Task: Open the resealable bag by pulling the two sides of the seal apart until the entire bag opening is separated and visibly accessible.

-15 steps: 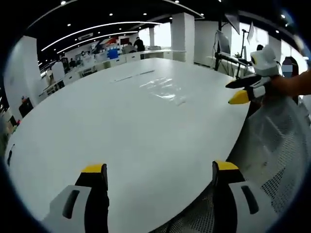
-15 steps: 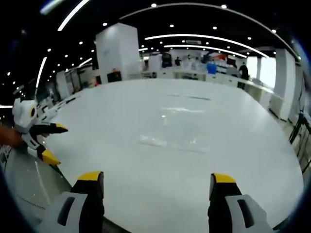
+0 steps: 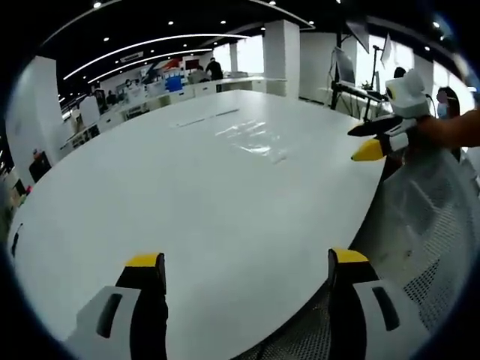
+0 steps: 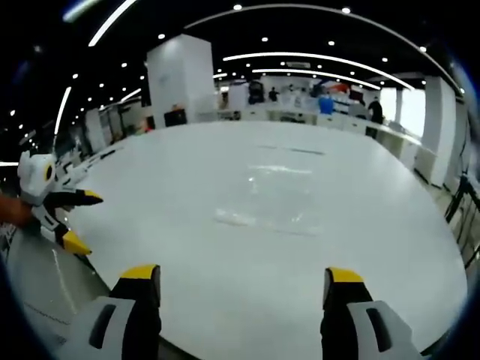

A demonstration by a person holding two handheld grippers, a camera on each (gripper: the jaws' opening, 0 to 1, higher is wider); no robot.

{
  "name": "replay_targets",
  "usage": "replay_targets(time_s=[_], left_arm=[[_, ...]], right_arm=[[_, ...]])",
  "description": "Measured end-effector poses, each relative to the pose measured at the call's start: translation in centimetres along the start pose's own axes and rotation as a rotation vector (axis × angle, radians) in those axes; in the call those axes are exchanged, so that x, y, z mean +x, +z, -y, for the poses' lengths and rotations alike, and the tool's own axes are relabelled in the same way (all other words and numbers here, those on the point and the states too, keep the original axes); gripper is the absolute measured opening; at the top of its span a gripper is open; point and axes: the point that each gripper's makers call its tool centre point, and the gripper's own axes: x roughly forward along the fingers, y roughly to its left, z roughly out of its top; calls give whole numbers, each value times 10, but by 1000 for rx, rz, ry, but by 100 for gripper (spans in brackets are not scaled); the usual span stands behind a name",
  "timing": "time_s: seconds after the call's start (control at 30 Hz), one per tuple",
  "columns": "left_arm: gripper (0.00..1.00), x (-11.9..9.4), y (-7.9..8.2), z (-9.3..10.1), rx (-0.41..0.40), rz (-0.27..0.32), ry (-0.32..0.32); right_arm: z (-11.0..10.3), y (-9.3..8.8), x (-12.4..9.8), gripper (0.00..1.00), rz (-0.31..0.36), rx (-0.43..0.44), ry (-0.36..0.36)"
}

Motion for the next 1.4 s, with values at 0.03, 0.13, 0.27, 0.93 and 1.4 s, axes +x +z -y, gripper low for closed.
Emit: replay_targets(time_s=[0.03,0.13,0.27,0.93,1.4], left_arm=[[88,0,0,0,0,1,-2],[88,0,0,1,1,0,-7],[88,1,-1,3,0,-5,-19],[86,0,-1,5,-11,0,-23],[85,-1,0,5,-14,7,-25]], right_arm=[[0,0,0,89,1,2,-1],[0,0,0,89,-5,-6,0],[0,-1,0,89,-6,-4,-3],[-1,-10,0,89,-41,-17,3],[0,-9,-1,89,-39,-28,-11]])
